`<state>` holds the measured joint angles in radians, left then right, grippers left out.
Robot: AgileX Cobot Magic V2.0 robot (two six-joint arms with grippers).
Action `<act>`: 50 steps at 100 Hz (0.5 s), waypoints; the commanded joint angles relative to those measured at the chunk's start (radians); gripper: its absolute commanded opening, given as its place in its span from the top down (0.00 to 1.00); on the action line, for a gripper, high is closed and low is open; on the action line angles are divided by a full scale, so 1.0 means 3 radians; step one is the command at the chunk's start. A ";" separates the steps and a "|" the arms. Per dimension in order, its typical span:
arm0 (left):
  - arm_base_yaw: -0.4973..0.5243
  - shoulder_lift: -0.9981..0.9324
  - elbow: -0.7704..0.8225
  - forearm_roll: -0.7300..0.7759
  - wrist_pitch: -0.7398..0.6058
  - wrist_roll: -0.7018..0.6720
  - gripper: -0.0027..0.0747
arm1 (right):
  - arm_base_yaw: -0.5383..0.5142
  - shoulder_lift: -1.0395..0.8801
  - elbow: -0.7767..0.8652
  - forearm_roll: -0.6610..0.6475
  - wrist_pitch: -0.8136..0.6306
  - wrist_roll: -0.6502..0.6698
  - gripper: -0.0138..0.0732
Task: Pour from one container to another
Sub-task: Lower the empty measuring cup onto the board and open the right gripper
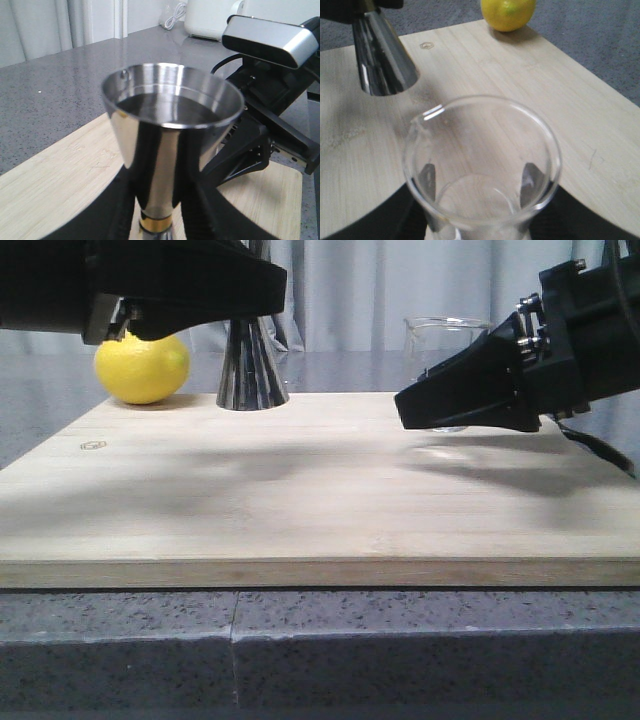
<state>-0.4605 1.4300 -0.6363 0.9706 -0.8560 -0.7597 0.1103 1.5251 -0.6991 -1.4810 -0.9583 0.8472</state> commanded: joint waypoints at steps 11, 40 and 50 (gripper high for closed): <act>0.0009 -0.0110 -0.0110 -0.0159 -0.0229 -0.0013 0.72 | -0.0023 -0.0266 -0.0035 0.0073 0.0186 0.0062 0.57; 0.0009 -0.0110 -0.0110 -0.0159 -0.0229 -0.0013 0.72 | -0.0017 -0.0260 -0.0035 0.0073 0.0136 0.0062 0.57; 0.0009 -0.0110 -0.0110 -0.0159 -0.0229 -0.0013 0.72 | -0.0017 -0.0260 -0.0035 0.0092 0.0136 0.0062 0.57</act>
<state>-0.4605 1.4300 -0.6363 0.9706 -0.8560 -0.7597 0.1097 1.4836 -0.6902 -1.4963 -0.8737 0.8652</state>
